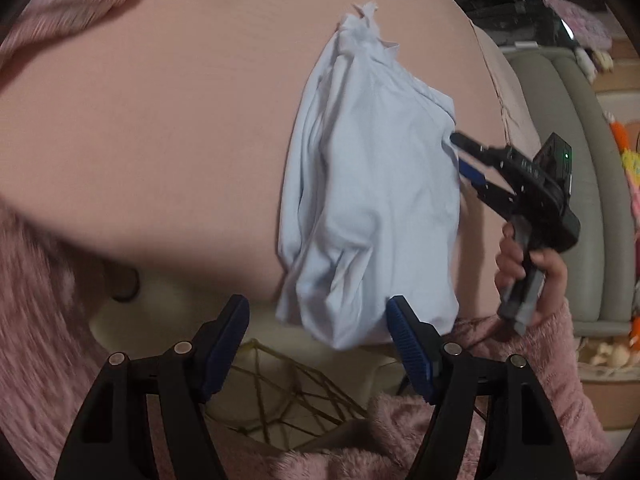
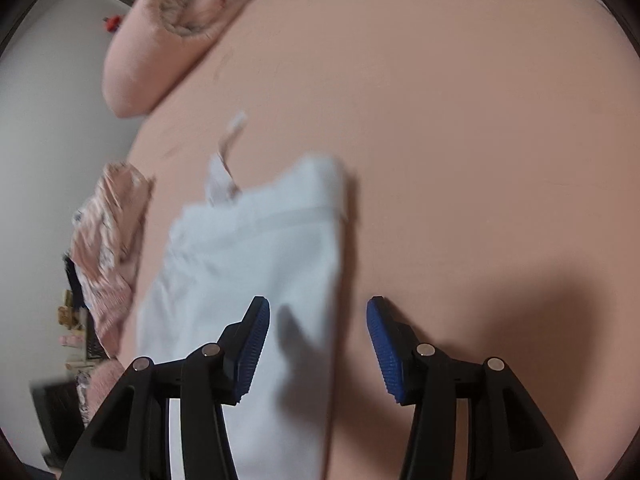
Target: Fold clothes
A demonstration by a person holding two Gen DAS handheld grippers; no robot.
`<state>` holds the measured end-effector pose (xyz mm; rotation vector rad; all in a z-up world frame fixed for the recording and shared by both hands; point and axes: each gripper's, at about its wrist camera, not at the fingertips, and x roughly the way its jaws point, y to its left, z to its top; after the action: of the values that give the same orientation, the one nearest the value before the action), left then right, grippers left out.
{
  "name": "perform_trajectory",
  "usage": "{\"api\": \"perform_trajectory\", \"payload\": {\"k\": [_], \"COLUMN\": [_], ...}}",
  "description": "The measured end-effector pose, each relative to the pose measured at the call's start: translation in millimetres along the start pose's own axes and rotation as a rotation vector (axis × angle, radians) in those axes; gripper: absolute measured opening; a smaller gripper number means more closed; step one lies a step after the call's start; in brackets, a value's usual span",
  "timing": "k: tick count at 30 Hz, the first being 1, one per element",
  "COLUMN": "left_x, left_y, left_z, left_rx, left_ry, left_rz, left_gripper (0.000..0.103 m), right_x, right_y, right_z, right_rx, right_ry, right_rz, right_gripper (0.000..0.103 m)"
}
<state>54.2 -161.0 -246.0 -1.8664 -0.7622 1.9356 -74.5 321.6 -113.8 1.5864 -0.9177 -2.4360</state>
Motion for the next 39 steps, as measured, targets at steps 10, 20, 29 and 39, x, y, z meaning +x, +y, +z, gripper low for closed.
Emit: {"api": "perform_trajectory", "payload": {"k": [10, 20, 29, 39], "left_x": [8.6, -10.7, -11.5, -19.6], "left_y": [2.7, -35.9, -44.9, -28.4], "left_z": [-12.6, 12.5, 62.2, 29.0], "left_rx": [-0.091, 0.081, 0.158, -0.006], "left_ry": [-0.017, -0.209, -0.120, -0.164], "left_rz": [-0.138, -0.032, 0.064, -0.083], "left_gripper": [0.074, 0.024, 0.027, 0.059], "right_x": [34.1, -15.0, -49.7, -76.0], "right_y": [29.7, 27.3, -17.8, -16.5], "right_z": [24.7, 5.8, -31.7, -4.2], "right_rx": [-0.132, -0.092, -0.043, -0.169], "right_ry": [0.021, -0.125, -0.079, -0.158], "right_rz": [-0.004, 0.079, -0.013, -0.141], "right_gripper": [0.026, 0.005, 0.009, 0.036]}}
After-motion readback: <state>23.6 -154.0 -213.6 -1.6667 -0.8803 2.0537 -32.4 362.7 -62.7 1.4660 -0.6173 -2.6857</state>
